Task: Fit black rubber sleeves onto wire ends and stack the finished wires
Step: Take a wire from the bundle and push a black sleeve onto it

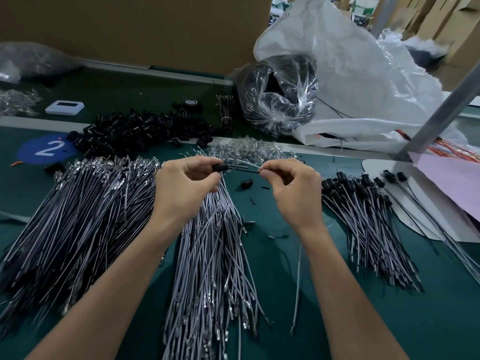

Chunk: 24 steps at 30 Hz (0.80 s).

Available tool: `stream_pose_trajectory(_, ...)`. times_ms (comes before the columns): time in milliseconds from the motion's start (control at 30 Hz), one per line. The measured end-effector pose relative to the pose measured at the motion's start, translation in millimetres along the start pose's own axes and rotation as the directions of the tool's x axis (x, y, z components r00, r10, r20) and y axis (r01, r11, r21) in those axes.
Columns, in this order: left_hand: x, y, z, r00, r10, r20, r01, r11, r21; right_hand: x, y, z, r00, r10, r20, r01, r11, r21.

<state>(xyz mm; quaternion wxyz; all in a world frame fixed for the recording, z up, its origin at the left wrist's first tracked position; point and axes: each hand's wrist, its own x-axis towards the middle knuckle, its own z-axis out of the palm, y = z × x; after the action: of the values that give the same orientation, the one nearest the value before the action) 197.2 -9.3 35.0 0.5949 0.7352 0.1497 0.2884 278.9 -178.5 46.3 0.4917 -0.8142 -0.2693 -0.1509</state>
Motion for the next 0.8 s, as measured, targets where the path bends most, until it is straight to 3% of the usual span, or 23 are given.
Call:
stream_pose_trajectory(367, -0.7, -0.8, 0.1, 0.999, -0.007, 0.033, 0.008, 0.999, -0.043, 1.3, 1.4, 0.8, 0.997, 0.079, 0.019, -0.081, 0.989, 0.12)
stream_pose_trajectory(800, -5.4, 2.6, 2.5, 0.989, -0.012, 0.147, 0.025, 0.996, -0.087, -0.6, 0.6, 4.2, 0.994, 0.092, 0.065, -0.1, 0.987, 0.125)
